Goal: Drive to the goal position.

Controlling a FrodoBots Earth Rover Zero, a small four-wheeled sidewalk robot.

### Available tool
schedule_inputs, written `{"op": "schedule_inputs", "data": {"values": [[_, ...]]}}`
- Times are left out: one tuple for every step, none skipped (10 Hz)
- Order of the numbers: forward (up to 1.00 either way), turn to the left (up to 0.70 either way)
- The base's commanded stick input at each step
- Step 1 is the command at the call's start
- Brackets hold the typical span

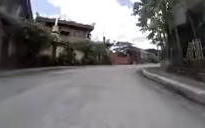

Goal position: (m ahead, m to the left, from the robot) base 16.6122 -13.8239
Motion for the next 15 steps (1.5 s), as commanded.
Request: {"op": "schedule_inputs", "data": {"values": [[1.0, -0.19], [1.0, -0.39], [1.0, -0.39], [1.0, -0.39], [1.0, -0.25], [1.0, -0.07], [1.0, 0.0], [1.0, 0.0], [1.0, 0.0], [1.0, 0.0], [1.0, 0.0], [1.0, -0.01], [1.0, -0.08], [1.0, -0.1], [1.0, -0.4]]}}
